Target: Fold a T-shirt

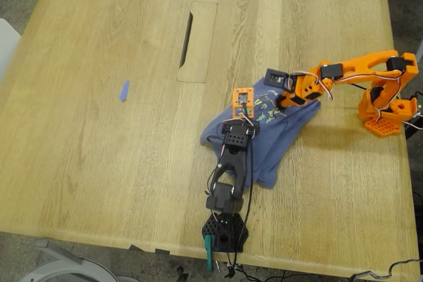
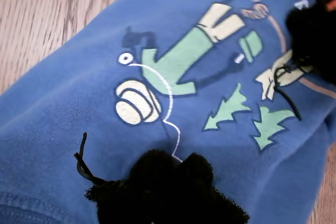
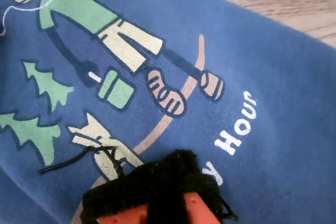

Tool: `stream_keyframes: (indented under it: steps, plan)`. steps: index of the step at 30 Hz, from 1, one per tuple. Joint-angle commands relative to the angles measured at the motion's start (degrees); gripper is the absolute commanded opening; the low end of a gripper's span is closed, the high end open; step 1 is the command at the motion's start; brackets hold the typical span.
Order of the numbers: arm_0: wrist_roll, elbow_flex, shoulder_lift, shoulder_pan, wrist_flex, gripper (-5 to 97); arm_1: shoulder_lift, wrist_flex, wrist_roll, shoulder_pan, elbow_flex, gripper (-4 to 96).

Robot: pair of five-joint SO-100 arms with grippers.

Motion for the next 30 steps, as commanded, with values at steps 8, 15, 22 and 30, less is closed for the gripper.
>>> stream_keyframes:
  steps: [8, 15, 22, 30]
  plan:
    - [-0.18, -0.26, -1.58, -8.70, -5.10, 0, 9.23, -3.69, 0.79, 0.97, 12.57, 0.1]
    - [-0.18, -0.09, -0.79, -12.92, -5.10, 0, 19.25, -2.20, 0.97, 2.99, 22.32, 0.1]
    - [0.18, 2.90, -0.88, -18.28, -5.27, 0, 31.46, 1.85, 0.97, 5.36, 31.55, 0.1]
    - [0.00, 8.09, 0.00, -22.94, -6.77, 0, 44.65, 7.56, 0.79, 9.32, 39.29, 0.1]
